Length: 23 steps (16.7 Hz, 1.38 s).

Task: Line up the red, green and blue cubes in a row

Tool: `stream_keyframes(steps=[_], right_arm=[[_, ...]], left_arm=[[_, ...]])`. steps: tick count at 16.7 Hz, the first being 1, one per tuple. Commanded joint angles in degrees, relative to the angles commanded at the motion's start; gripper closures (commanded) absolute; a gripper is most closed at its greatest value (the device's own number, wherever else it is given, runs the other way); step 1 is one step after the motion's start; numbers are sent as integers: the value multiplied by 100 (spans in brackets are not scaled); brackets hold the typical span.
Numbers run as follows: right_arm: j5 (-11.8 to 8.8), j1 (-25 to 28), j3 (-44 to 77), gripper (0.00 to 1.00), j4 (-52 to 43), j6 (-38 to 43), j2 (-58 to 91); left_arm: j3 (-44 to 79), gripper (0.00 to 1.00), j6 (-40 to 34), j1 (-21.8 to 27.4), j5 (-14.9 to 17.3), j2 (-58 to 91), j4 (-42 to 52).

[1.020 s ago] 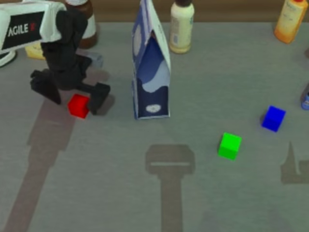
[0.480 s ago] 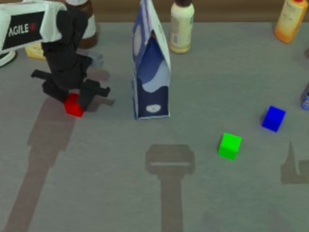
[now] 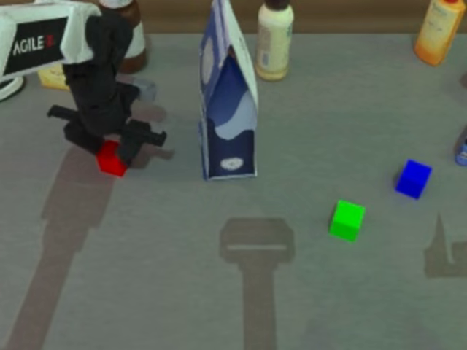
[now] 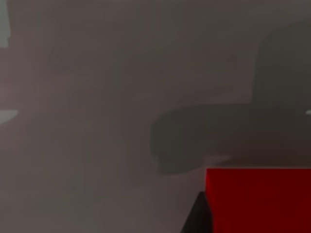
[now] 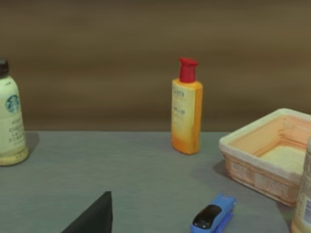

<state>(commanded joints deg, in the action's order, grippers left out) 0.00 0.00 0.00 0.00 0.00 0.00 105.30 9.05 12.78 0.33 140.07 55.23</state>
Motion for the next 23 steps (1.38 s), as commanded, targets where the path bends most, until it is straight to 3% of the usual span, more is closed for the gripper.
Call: stream_keyframes(steps=[9, 16, 19, 23], right_arm=[[0, 0, 0, 0, 0, 0, 0], [0, 0, 0, 0, 0, 0, 0], [0, 0, 0, 0, 0, 0, 0], [0, 0, 0, 0, 0, 0, 0]], left_arm=[[929, 100, -23, -105, 25, -527, 1291], [950, 100, -98, -28, 18, -600, 1364], [594, 100, -653, 294, -6, -869, 1272], [-266, 100, -2000, 962, -57, -1481, 1078]])
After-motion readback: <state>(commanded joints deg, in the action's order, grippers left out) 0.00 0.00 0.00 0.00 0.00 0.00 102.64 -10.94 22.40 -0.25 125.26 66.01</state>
